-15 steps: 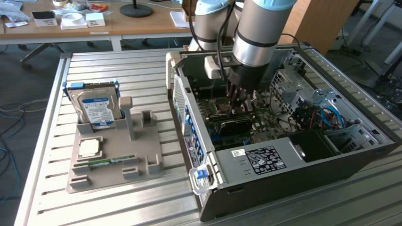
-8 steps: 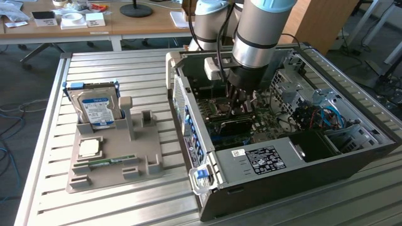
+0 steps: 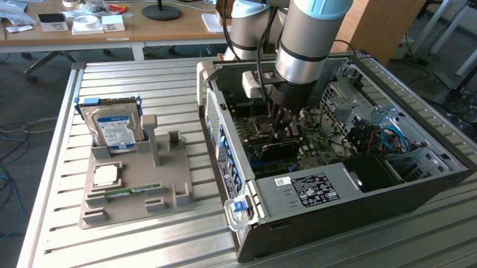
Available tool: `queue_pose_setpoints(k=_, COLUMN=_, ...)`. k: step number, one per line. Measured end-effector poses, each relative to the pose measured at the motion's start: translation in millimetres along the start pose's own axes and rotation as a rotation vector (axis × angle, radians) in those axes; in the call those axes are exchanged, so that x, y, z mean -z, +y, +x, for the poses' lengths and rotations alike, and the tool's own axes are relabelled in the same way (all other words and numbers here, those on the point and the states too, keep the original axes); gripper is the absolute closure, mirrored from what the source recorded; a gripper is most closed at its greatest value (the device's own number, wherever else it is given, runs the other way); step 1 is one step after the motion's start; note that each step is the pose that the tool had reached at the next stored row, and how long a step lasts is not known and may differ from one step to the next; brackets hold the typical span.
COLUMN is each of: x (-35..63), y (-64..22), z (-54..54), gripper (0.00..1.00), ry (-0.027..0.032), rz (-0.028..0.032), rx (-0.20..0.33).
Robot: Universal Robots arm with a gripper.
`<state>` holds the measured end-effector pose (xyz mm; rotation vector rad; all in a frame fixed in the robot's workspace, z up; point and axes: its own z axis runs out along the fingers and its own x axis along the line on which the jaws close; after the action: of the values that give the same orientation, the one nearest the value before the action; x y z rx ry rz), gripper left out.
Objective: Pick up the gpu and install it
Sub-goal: 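Press down on the gpu until it lock into place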
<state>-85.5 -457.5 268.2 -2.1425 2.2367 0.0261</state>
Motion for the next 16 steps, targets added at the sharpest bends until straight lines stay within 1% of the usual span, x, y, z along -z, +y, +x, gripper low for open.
queue_pose_setpoints(k=4, x=-3.1, y=0.0, z=0.2, gripper=0.89, ry=0.0000, rz=0.0000, rx=0.000)
queue_pose_setpoints(k=16, x=-5.9, y=0.0, z=0.3, gripper=0.89, ry=0.0001, rz=0.0001, rx=0.000)
